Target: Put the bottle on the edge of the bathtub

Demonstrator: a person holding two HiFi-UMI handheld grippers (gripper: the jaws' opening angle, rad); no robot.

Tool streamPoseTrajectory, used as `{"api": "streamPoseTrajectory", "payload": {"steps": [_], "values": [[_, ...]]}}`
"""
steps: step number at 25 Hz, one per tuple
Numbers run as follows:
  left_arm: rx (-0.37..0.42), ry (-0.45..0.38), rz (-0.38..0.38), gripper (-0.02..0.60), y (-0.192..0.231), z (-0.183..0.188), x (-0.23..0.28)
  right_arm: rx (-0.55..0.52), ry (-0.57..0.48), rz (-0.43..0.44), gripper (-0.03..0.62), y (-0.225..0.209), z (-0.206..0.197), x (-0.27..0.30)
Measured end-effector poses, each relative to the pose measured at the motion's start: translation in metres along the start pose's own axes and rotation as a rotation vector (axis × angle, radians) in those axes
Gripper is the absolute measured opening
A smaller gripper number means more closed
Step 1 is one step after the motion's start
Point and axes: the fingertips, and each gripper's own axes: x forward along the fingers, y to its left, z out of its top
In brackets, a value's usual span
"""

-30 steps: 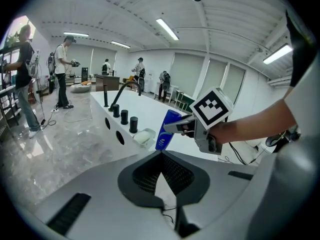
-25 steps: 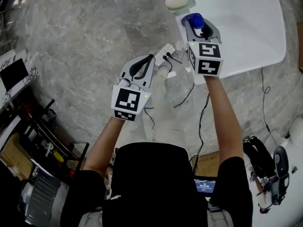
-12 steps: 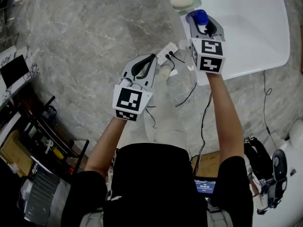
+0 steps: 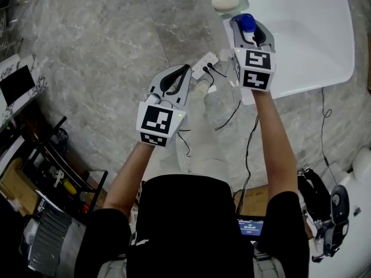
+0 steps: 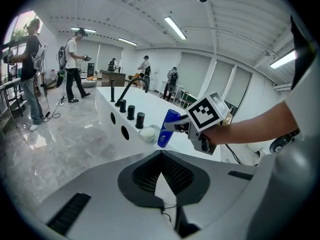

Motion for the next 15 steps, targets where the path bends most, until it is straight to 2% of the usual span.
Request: {"api": "streamPoseTrajectory", "payload": {"steps": [9, 15], "values": [[0.008, -0.018, -0.006, 0.011, 0.0, 0.011, -0.005, 0.042, -0.047, 0.0, 0.198, -0.004, 0.01, -0.017], [0.019, -0.041, -0.02, 0.011, -0.001, 0.029, -0.018, 0.083, -0.072, -0.009, 0.199, -0.001, 0.022, -0.049]]}}
